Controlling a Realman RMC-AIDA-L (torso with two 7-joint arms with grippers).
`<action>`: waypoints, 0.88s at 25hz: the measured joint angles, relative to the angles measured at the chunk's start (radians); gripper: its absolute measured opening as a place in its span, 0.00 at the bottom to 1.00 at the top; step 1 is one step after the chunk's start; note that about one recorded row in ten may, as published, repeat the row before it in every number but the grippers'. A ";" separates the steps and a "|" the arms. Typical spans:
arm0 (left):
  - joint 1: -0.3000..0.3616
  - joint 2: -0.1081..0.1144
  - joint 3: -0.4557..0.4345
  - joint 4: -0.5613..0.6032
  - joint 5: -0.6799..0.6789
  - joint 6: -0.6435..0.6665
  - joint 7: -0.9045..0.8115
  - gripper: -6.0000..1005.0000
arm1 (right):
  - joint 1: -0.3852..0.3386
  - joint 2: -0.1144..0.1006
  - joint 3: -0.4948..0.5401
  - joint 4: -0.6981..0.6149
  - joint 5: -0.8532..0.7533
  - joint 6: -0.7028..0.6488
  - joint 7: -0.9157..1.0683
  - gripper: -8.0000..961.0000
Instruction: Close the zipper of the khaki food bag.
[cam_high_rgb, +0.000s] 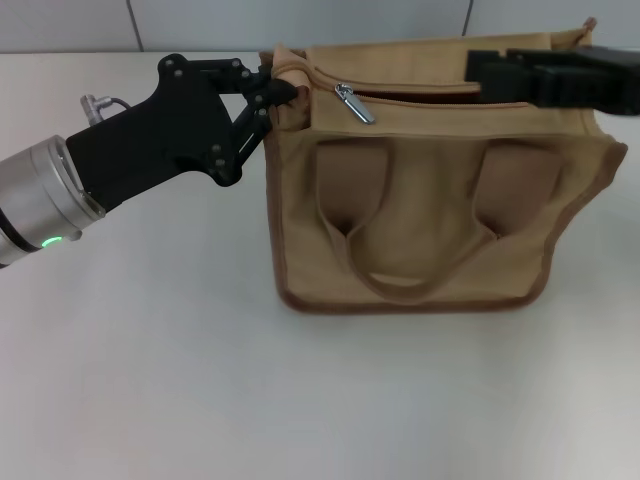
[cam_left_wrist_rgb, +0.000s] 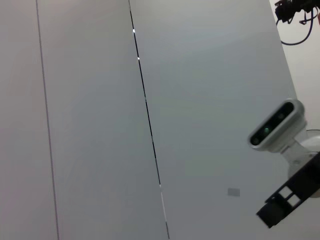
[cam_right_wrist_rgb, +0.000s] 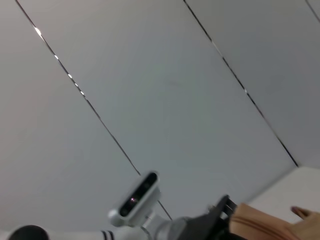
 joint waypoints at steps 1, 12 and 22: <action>0.000 0.000 -0.001 -0.001 0.000 0.000 0.000 0.07 | 0.009 -0.003 -0.022 -0.011 -0.001 0.016 0.021 0.79; -0.002 -0.001 0.002 -0.004 0.001 0.003 0.000 0.07 | 0.185 -0.025 -0.173 -0.043 -0.155 0.120 0.288 0.66; -0.005 -0.001 0.003 -0.005 0.001 0.006 0.000 0.07 | 0.244 -0.025 -0.249 -0.054 -0.212 0.189 0.380 0.46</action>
